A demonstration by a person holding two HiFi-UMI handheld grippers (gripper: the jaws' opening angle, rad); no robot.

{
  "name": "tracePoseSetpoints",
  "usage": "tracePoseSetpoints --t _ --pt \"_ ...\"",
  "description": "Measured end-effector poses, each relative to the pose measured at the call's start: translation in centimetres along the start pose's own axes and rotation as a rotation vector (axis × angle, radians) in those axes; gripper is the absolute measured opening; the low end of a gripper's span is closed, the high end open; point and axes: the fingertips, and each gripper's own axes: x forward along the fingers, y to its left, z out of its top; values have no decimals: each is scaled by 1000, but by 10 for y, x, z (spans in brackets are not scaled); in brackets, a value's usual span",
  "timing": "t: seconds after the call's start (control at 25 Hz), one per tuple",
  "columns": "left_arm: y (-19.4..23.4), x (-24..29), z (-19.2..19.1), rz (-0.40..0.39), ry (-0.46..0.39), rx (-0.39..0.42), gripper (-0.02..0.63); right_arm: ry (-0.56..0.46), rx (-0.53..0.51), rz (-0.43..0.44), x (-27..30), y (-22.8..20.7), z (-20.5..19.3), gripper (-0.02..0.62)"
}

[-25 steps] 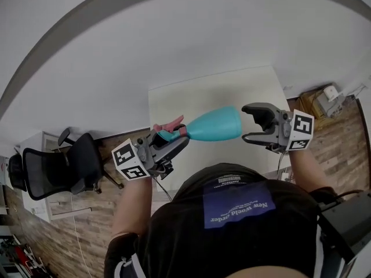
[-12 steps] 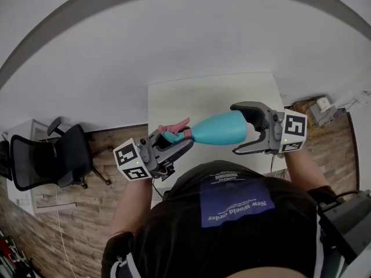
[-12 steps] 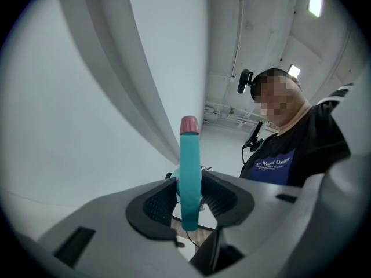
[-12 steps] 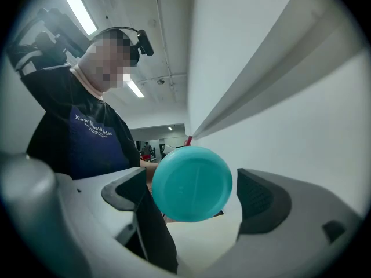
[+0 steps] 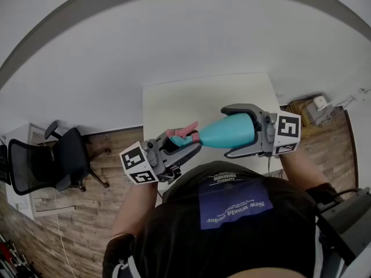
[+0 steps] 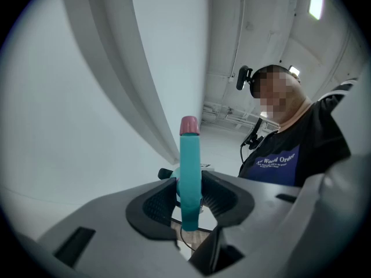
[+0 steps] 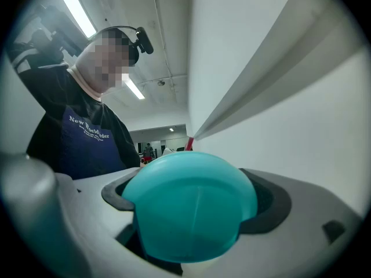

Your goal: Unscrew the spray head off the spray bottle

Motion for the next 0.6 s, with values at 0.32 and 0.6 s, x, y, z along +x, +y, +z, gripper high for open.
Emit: tracePoseSetpoints --t 0.32,0.6 --pt "2 0 -3 -2 -13 -46 143 -1 33 -4 -2 -2 -2 454" --pt "0 3 -4 -12 70 23 143 -11 24 -12 -4 -2 -5 454"
